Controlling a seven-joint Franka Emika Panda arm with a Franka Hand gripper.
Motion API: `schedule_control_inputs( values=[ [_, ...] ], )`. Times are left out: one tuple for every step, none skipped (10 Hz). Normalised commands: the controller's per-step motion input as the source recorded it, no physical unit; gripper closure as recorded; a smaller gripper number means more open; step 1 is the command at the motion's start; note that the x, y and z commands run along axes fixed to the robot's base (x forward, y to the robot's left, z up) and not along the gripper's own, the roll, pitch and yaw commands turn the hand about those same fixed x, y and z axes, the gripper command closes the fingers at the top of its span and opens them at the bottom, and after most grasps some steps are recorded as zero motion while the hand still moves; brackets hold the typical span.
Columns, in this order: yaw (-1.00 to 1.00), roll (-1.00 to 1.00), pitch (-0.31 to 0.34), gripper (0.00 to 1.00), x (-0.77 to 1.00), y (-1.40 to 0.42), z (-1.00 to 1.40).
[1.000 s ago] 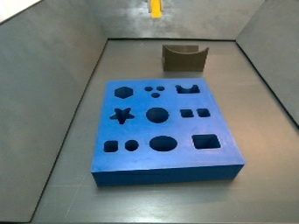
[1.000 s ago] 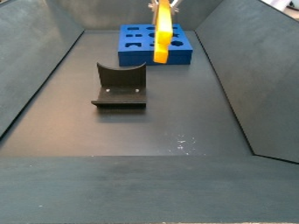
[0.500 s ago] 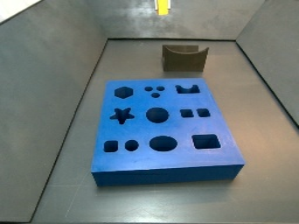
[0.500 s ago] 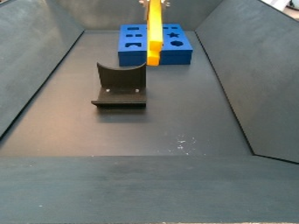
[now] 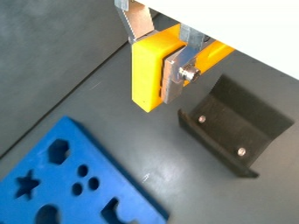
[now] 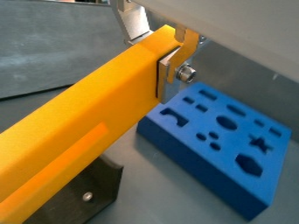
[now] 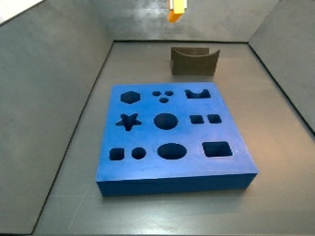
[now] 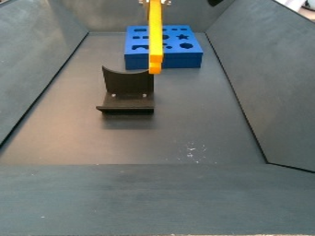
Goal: Pick up the double-square object. Move up. Rotate the double-square object. Place the double-square object on the fixture. Regrasp the double-square object. Move to above the board. Insert the double-square object.
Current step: Place the double-square object on the fixture.
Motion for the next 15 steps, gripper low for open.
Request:
schedule_control_inputs(
  values=[
    [-0.11,-1.00,0.162,1.00,0.89,0.04,-0.02],
    [-0.12,-1.00,0.160,1.00,0.86,0.04,-0.02],
    [-0.14,-1.00,0.157,1.00,0.80,0.04,-0.02],
    [-0.16,-1.00,0.154,1.00,0.75,0.04,-0.02],
    [-0.20,-1.00,0.147,1.00,0.70,0.04,-0.03],
    [-0.22,-1.00,0.142,1.00,0.67,0.05,-0.02],
    [-0.24,-0.89,0.105,1.00,0.62,0.05,-0.02],
    [-0.23,-0.72,0.068,1.00,0.59,0.05,-0.02],
    [-0.21,-0.55,0.034,1.00,0.56,0.05,-0.02],
    [-0.19,-0.32,0.000,1.00,0.51,0.04,-0.02],
    [-0.16,-0.22,-0.023,1.00,0.47,0.03,-0.01],
    [-0.14,-0.17,-0.039,1.00,0.41,0.03,-0.01],
    [-0.11,-0.16,-0.047,1.00,0.35,0.04,-0.02],
    [-0.08,-0.16,-0.037,1.00,0.28,0.04,-0.02],
    [-0.07,-0.15,-0.022,1.00,0.24,0.04,-0.02]
  ],
)
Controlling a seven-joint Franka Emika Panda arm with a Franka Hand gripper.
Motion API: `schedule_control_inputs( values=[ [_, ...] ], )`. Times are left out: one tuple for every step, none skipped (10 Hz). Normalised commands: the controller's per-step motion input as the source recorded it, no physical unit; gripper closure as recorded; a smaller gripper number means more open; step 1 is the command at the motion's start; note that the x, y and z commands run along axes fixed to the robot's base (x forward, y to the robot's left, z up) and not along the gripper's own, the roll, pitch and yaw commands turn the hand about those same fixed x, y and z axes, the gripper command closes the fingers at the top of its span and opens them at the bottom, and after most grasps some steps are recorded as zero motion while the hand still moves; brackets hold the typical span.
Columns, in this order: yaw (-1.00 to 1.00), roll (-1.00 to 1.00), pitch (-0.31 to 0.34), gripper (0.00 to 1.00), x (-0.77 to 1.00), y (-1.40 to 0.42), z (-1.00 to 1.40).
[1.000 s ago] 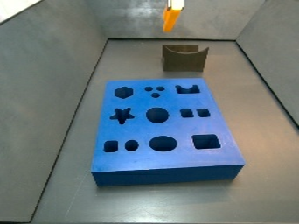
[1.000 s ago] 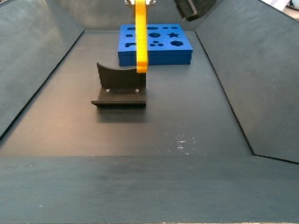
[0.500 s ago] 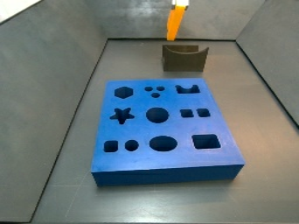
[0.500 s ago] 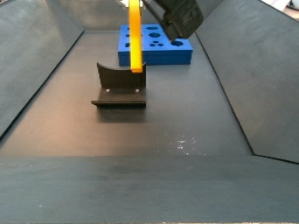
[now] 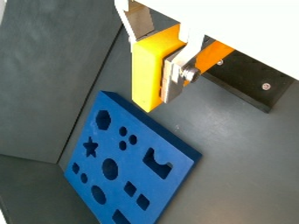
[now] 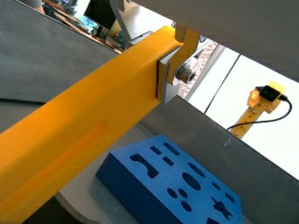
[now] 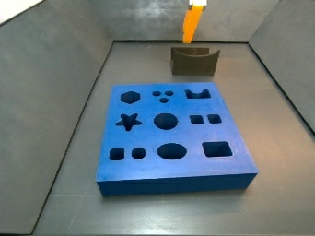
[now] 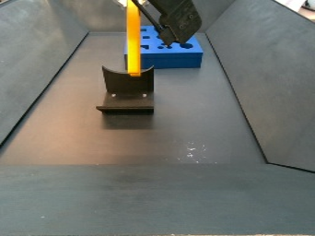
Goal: Pick up the double-square object. Move up. Rotate the double-square object. Place the double-square object on the fixture. Regrasp the double-square object. Move to above the board. Insert the double-square object.
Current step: Place the double-square object on the fixture.
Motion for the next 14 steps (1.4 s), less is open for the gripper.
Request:
schedule_control_inputs(
  values=[
    [-0.06,-0.15,-0.010,1.00,0.20,0.04,-0.03],
    [-0.03,-0.13,0.072,1.00,0.14,0.12,-1.00],
    [-0.04,-0.14,0.072,1.00,0.12,0.12,-1.00],
    [-0.05,-0.14,0.063,1.00,0.13,0.12,-1.00],
    [-0.07,-0.12,0.050,1.00,0.12,0.10,-1.00],
    [-0.08,-0.12,0.036,1.00,0.13,0.10,-1.00],
    [-0.09,-0.11,0.013,1.00,0.13,0.09,-1.00],
    [-0.09,-0.10,0.000,1.00,0.13,0.08,-0.94],
    [-0.08,-0.09,-0.014,1.00,0.11,0.06,-0.76],
    [-0.07,-0.09,-0.022,1.00,0.10,0.05,-0.67],
    [-0.06,-0.08,-0.025,1.00,0.06,0.05,-0.59],
    [-0.06,-0.08,-0.024,1.00,0.06,0.04,-0.59],
    [-0.06,-0.08,-0.023,1.00,0.06,0.04,-0.59],
    [-0.05,-0.08,-0.023,1.00,0.06,0.04,-0.59]
  ],
)
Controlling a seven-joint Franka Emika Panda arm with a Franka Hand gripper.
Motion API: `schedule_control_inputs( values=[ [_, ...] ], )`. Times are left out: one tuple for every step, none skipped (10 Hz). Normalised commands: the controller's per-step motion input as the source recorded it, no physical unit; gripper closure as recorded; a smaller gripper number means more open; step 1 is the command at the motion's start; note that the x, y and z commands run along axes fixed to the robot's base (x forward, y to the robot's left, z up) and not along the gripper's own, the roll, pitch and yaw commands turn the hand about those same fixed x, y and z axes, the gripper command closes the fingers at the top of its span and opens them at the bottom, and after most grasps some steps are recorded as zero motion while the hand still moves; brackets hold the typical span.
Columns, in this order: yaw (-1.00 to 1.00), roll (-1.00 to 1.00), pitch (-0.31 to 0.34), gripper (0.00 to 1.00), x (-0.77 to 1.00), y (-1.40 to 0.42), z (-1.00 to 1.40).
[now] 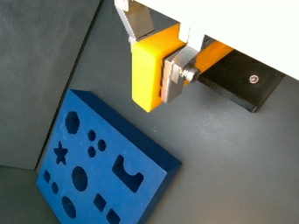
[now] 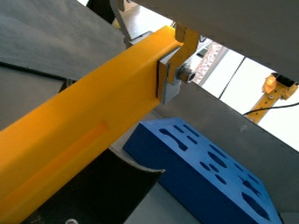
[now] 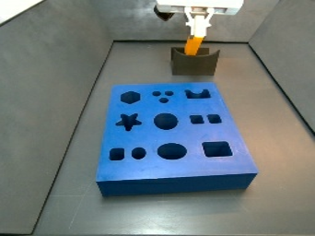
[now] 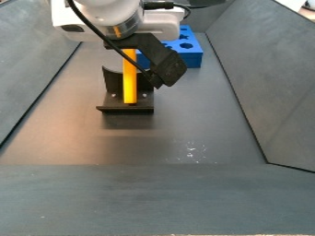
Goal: Pick up the double-square object. Move up. Rotate the double-square object. Place the double-square object on the fixture. Regrasp the double-square object. Move to above the board. Insert the double-square object.
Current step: Place the double-square object on the fixture, then regrasp the double-square object.
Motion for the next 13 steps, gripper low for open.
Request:
schedule_control_inputs(
  values=[
    [-0.05,-0.08,-0.022,1.00,0.06,0.04,-0.59],
    [-0.05,-0.08,-0.022,1.00,0.06,0.04,-0.59],
    [0.00,0.00,0.000,0.00,0.00,0.00,0.00],
    [-0.01,-0.03,0.006,0.00,0.00,0.00,1.00],
    [0.00,-0.03,0.013,0.00,-0.01,0.00,1.00],
    [0.01,-0.01,0.028,0.00,-0.02,0.01,1.00],
    [0.01,0.01,0.039,0.00,-0.02,0.01,1.00],
    [0.01,0.02,0.047,0.00,-0.03,0.01,1.00],
    [0.00,0.04,0.054,0.00,-0.04,0.01,0.94],
    [-0.01,0.04,0.058,0.00,-0.04,0.01,0.84],
    [-0.01,0.05,0.063,0.00,-0.03,0.01,0.64],
    [-0.02,0.04,0.065,0.00,-0.03,0.01,0.50],
    [-0.03,0.04,0.065,0.00,-0.02,0.01,0.29]
  ],
)
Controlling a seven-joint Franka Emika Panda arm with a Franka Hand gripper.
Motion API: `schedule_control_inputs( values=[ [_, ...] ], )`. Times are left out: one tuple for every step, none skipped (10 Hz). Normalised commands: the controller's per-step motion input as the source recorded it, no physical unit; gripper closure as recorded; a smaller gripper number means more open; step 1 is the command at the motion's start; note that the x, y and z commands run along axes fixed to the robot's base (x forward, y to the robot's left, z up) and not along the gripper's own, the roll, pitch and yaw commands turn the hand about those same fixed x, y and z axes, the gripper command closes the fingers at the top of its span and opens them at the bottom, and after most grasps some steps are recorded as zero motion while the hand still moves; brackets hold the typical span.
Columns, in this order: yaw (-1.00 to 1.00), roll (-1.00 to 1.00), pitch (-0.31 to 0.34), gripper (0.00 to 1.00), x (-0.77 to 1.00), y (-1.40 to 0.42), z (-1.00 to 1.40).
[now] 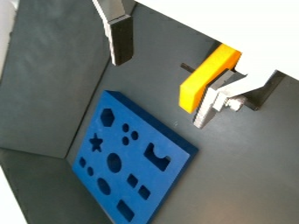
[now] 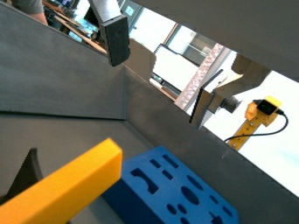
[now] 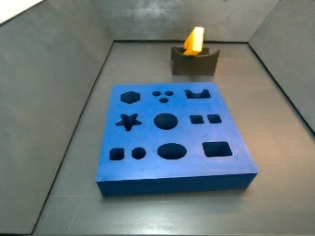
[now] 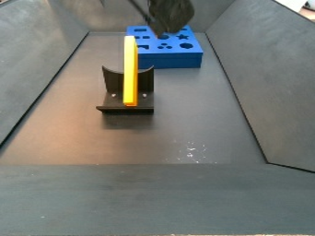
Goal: Pick up the double-square object. Move up. Rotate the double-square object. Place the double-square object on the fixture. Regrasp the double-square object. Move to above the board. Insert the double-square object.
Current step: Regrasp the double-square object.
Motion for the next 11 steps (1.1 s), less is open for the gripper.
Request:
schedule_control_inputs(
  values=[
    [0.03,1.00,0.060,0.00,0.17,-0.81,0.53],
    [0.03,1.00,0.060,0.00,0.17,-0.78,0.34],
    [0.03,1.00,0.058,0.00,0.13,-0.72,0.27],
    [0.03,1.00,0.053,0.00,0.02,-0.45,0.09],
    [0.03,1.00,0.052,0.00,-0.01,-0.34,0.04],
    [0.03,1.00,0.046,0.00,-0.04,-0.12,0.02],
    [0.03,1.00,0.044,0.00,-0.04,-0.05,0.02],
    [0.03,1.00,0.039,0.00,-0.04,-0.04,0.01],
    [0.03,1.00,0.036,0.00,-0.03,-0.04,0.01],
    [0.03,1.00,0.031,0.00,-0.03,-0.02,0.01],
    [0.03,1.00,0.028,0.00,-0.03,-0.02,0.01]
  ],
)
